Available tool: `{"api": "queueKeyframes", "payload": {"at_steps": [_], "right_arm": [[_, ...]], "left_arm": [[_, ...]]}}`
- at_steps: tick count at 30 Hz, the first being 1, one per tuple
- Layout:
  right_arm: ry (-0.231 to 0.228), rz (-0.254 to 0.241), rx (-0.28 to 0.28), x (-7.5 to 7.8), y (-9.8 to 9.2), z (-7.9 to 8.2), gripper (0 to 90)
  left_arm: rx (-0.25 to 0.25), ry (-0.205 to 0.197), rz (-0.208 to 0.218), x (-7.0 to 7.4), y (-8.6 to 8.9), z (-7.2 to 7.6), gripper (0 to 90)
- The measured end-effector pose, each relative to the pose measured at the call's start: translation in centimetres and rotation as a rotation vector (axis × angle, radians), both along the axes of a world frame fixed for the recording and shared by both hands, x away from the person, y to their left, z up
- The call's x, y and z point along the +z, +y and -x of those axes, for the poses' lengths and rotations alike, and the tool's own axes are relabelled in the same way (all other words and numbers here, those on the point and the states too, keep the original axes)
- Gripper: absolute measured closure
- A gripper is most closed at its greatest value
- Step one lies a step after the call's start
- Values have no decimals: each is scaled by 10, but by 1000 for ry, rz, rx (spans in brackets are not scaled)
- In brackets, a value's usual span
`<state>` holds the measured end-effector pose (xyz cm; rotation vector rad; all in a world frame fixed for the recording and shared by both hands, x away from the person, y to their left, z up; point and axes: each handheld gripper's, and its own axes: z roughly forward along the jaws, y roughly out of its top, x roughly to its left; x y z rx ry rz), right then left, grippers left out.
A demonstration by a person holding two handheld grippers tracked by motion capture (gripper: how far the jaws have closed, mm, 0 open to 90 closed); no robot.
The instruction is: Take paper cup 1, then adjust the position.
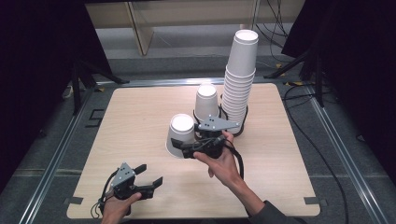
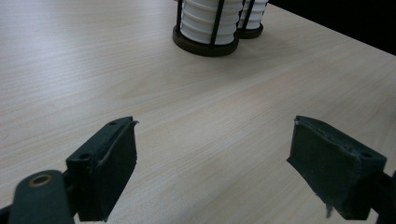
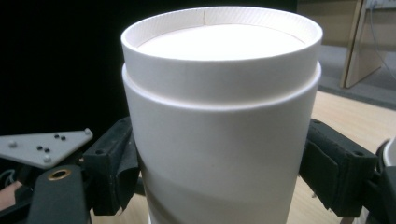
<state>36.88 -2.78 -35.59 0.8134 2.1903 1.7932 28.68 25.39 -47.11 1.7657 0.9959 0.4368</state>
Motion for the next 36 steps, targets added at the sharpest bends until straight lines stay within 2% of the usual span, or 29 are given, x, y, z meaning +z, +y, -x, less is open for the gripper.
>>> {"api": "queueKeyframes", "payload": {"at_steps": [1,6,8,10,12,13,14,15,17,18,19,21,23,24,25,27,28,31,33,34,35,36], "right_arm": [[29,-9,11,-6,0,0,206],[23,14,-2,-16,-4,0,206],[59,18,14,-20,-5,1,206],[49,15,6,-27,-8,0,206],[45,24,0,-29,-9,0,206],[65,16,0,-31,-10,1,206],[59,20,-1,-33,-10,1,206],[64,28,2,-34,-11,1,206],[79,36,3,-38,-13,2,206],[65,33,-13,-39,-13,1,206],[65,33,-13,-39,-13,1,206],[96,31,2,-41,-13,2,206],[69,30,8,-44,-12,1,206],[69,34,6,-44,-11,1,206],[80,36,6,-45,-11,1,206],[66,50,-1,-47,-10,1,206],[91,39,11,-47,-8,2,206],[76,45,13,-50,-6,1,206],[89,36,27,-50,-5,2,206],[89,36,27,-50,-5,2,206],[68,46,18,-51,-6,1,206],[83,36,28,-52,-4,2,206]], "left_arm": [[0,-1,-1,0,0,0,143],[4,0,1,0,0,0,143],[1,-2,-3,0,0,0,143],[8,-6,13,-1,-1,0,143],[6,-6,6,0,1,1,143],[8,-7,9,0,1,1,143],[8,-16,28,-1,0,0,143],[7,-19,30,-2,0,0,143],[6,-17,25,-1,0,0,143],[6,-12,9,0,1,1,143],[-2,-22,25,-1,1,0,143],[5,-12,11,0,1,2,143],[3,-21,19,0,1,2,143],[1,-26,34,-1,0,2,143],[-5,-26,25,-1,0,2,143],[-12,-40,40,-1,-1,2,143],[-7,-41,45,1,-1,4,143],[-25,-89,81,4,-4,4,143],[-35,-105,95,6,-5,6,143],[-46,-112,112,7,-6,6,143],[-64,-142,152,6,-9,5,143],[-74,-138,125,9,-9,7,143]]}}
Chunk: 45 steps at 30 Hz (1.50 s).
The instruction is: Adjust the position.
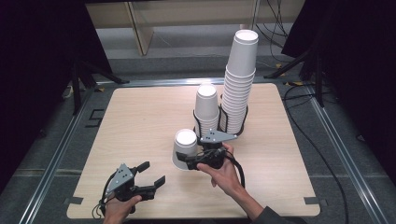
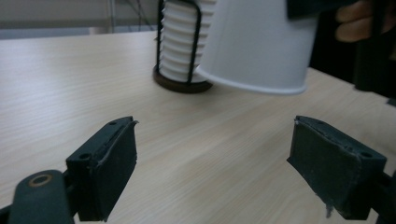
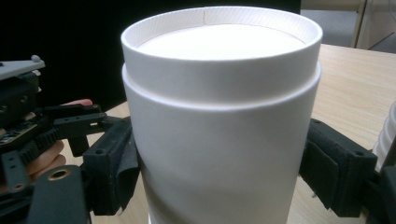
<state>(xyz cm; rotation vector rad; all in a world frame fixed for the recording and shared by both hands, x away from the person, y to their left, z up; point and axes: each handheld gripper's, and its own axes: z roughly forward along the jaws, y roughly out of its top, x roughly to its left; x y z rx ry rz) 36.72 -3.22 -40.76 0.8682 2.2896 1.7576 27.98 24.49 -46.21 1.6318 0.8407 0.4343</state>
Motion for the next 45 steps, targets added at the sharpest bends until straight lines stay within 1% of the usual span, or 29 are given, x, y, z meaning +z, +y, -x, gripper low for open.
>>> {"api": "queueKeyframes", "payload": {"at_steps": [1,2,3,5,7,8,9,12,13,15,18,19,20,21,22,24,27,28,29,31,33,35,36,37,39,40,41,43,45], "right_arm": [[20,3,2,0,0,1,206],[3,14,2,0,0,1,206],[14,13,5,-1,1,1,205],[21,3,21,-2,4,3,206],[9,10,18,-2,5,3,206],[-17,9,19,-4,6,2,205],[6,6,27,-4,9,4,206],[-9,10,33,-4,12,6,206],[13,-3,49,-4,14,7,205],[14,-1,55,-4,16,9,206],[10,-1,62,-5,19,11,206],[26,-1,72,-5,20,12,206],[4,0,67,-6,21,12,206],[15,-5,65,-6,22,13,206],[12,1,66,-6,22,13,206],[18,-10,76,-7,24,14,206],[23,-8,84,-8,27,16,206],[49,-6,93,-7,28,18,206],[49,-4,96,-8,28,18,206],[34,-12,105,-9,31,19,207],[28,-4,111,-9,32,20,207],[44,-13,124,-8,34,22,207],[4,-7,116,-8,34,21,207],[27,-19,126,-8,35,23,207],[15,-11,124,-8,36,23,207],[27,-19,133,-8,37,24,207],[7,-8,122,-8,36,24,207],[10,-18,125,-8,37,24,207],[36,-17,136,-8,38,26,207]], "left_arm": [[-9,-18,12,1,-2,0,143],[-23,-39,28,1,-4,0,143],[-20,-41,1,3,-4,1,143],[-34,-63,-6,4,-6,2,143],[-39,-66,-1,4,-7,1,143],[-38,-64,7,4,-8,0,143],[-39,-61,-5,4,-9,-1,143],[-44,-53,-8,1,-15,-4,143],[-44,-53,-18,0,-16,-4,143],[-57,-67,-7,-1,-20,-7,143],[-49,-62,-25,-1,-21,-7,143],[-50,-69,-13,-2,-23,-8,143],[-50,-65,-16,-2,-23,-9,143],[-49,-58,-18,-2,-24,-9,143],[-59,-71,-8,-3,-25,-10,143],[-63,-59,-29,-2,-26,-10,140],[-58,-62,-33,-3,-29,-11,106],[-60,-64,-31,-3,-29,-11,93],[-58,-68,-23,-4,-30,-12,81],[-58,-63,-43,-4,-30,-13,62],[-64,-72,-13,-5,-32,-15,44],[-60,-63,-31,-5,-32,-14,32],[-61,-64,-30,-5,-33,-14,27],[-62,-63,-32,-5,-33,-15,24],[-67,-73,-10,-7,-34,-16,18],[-62,-61,-28,-6,-34,-16,14],[-62,-60,-29,-6,-34,-16,10],[-64,-62,-32,-7,-34,-17,5],[-65,-66,-29,-7,-34,-17,0]]}}
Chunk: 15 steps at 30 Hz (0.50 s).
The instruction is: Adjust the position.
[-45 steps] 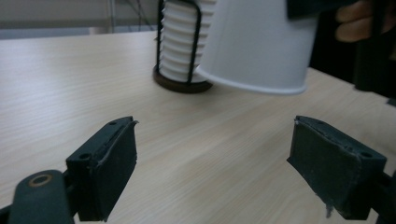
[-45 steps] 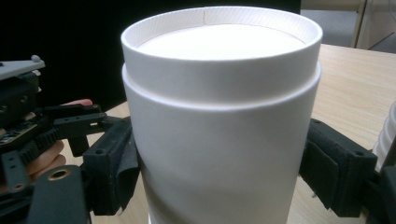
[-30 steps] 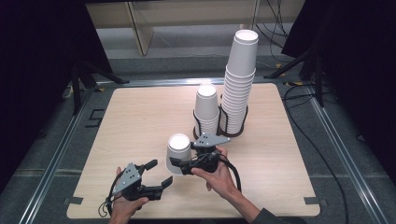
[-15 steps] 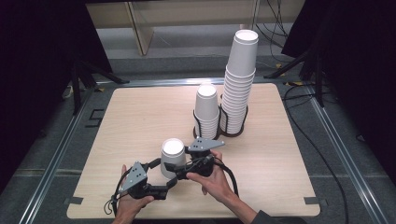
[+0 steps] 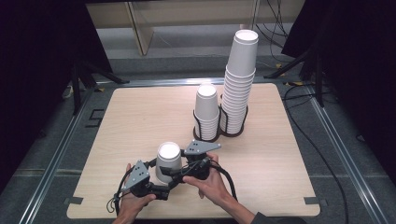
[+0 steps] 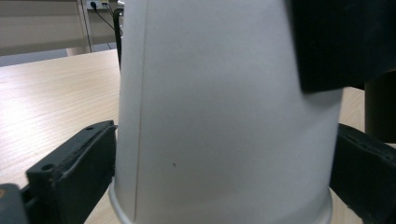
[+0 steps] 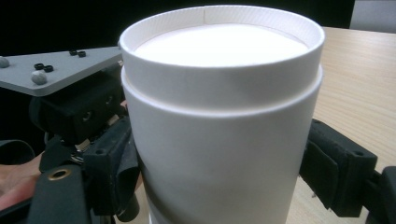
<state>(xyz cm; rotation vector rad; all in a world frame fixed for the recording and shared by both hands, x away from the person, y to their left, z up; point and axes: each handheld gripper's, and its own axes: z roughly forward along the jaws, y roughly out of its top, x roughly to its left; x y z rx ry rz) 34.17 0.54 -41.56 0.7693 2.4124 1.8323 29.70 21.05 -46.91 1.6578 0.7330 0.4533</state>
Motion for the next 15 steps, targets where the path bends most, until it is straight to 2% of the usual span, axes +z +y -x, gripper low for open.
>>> {"api": "queueKeyframes", "payload": {"at_steps": [2,3,6,7,9,10,11,12,13,14,15], "right_arm": [[3,-2,2,0,0,0,207],[1,-2,1,0,0,0,206],[-10,4,-15,-2,0,-2,197],[-5,0,-13,-3,0,-3,192],[-6,20,-1,-3,0,-4,176],[-2,22,0,-3,0,-4,170],[26,7,-2,-3,0,-3,165],[30,7,5,-2,0,-3,161],[14,22,5,0,-2,-5,162],[21,-6,3,2,-4,-5,164],[0,1,8,5,-7,-7,163]], "left_arm": [[-1,-12,2,0,0,1,3],[-1,-15,-15,0,0,1,13],[-12,-28,-9,-1,-1,1,59],[-3,-17,-34,0,-1,3,69],[-11,-26,-36,-1,-1,2,98],[-10,-23,-42,0,-1,3,108],[-11,-19,-63,2,1,4,118],[-8,-22,-60,2,0,4,125],[-14,-34,-52,3,1,3,132],[-10,-25,-66,4,2,3,137],[-11,-33,-63,4,3,3,140]]}}
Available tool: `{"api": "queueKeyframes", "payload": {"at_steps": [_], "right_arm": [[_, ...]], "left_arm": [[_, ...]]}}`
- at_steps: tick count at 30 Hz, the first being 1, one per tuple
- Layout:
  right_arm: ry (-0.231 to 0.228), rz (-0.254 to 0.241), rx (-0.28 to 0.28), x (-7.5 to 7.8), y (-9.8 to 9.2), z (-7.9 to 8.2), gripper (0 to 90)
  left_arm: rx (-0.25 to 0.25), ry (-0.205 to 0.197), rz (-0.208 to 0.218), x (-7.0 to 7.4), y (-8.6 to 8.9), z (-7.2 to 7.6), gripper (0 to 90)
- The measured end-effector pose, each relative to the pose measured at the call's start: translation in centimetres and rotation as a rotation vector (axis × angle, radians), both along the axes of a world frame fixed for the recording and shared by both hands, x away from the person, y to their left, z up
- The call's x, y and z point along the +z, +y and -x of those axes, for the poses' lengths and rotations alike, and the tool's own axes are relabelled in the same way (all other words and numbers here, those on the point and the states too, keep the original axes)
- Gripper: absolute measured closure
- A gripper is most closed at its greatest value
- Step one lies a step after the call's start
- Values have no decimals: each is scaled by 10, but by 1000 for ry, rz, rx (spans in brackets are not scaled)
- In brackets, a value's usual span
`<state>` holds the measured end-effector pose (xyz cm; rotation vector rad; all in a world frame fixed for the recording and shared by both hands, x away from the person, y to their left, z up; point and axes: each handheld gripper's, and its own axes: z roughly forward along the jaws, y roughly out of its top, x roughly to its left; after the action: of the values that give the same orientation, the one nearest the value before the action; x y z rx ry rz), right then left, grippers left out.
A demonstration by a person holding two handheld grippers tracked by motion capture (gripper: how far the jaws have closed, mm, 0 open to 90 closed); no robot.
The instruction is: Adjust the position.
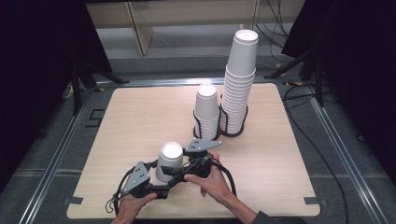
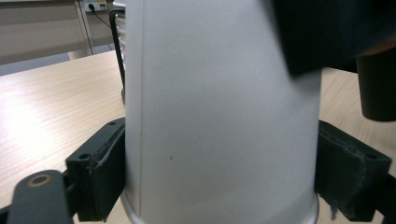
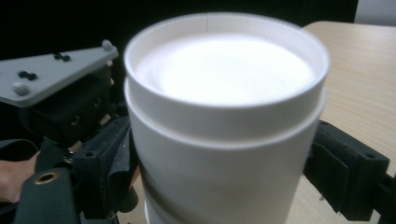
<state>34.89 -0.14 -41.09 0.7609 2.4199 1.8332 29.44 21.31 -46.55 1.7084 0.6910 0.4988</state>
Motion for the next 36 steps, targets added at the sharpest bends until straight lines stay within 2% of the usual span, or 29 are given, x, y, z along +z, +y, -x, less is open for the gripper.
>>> {"api": "queueKeyframes", "payload": {"at_steps": [1,2,3,4,6,7,8,9,10,11,13,14,16,18,19,20,21,22,24,25,29,30,32,33,36], "right_arm": [[15,-8,11,2,-1,0,160],[-14,-5,3,4,-4,-1,159],[-19,-6,16,6,-5,-3,158],[14,-9,24,9,-7,-1,157],[-24,11,40,14,-12,-4,157],[-17,22,54,17,-15,-4,157],[-14,32,57,19,-17,-4,157],[-25,39,63,21,-20,-5,157],[14,40,79,22,-21,-3,157],[-25,82,86,24,-24,-6,157],[-20,95,98,24,-26,-6,157],[-17,100,102,24,-26,-6,157],[-13,109,109,25,-28,-6,157],[-13,118,122,24,-28,-7,157],[-10,126,125,24,-28,-7,157],[19,131,126,25,-28,-5,158],[-15,139,143,24,-27,-6,161],[-9,148,147,24,-26,-5,161],[17,180,156,24,-25,-2,160],[-18,185,168,22,-24,-4,159],[-11,223,184,19,-21,-3,164],[-3,226,193,18,-21,-3,167],[21,242,196,16,-20,-2,171],[24,248,200,15,-19,-2,175],[19,246,221,12,-18,-3,226]], "left_arm": [[-13,-30,7,0,0,-3,143],[-15,-34,-11,0,1,-3,147],[-15,-36,-32,1,2,-3,149],[-10,-28,-60,2,3,-2,151],[-18,-46,-110,3,5,-3,152],[-15,-52,-133,4,5,-3,154],[-26,-64,-136,4,5,-3,157],[-26,-58,-162,6,6,-2,160],[-34,-60,-182,7,7,-2,162],[-39,-62,-196,7,6,-2,164],[-53,-57,-232,7,5,0,167],[-54,-62,-264,7,6,1,169],[-64,-59,-267,7,4,2,172],[-73,-55,-306,9,3,3,174],[-74,-72,-324,9,1,4,174],[-84,-73,-336,9,1,5,174],[-102,-68,-345,8,0,4,174],[-111,-63,-367,8,0,4,175],[-113,-55,-367,7,-2,4,175],[-123,-50,-380,7,-2,4,176],[-146,-65,-418,8,-3,5,178],[-151,-60,-398,7,-4,6,178],[-164,-59,-425,7,-4,6,179],[-167,-67,-417,6,-5,6,179],[-179,-65,-440,6,-5,7,179]]}}
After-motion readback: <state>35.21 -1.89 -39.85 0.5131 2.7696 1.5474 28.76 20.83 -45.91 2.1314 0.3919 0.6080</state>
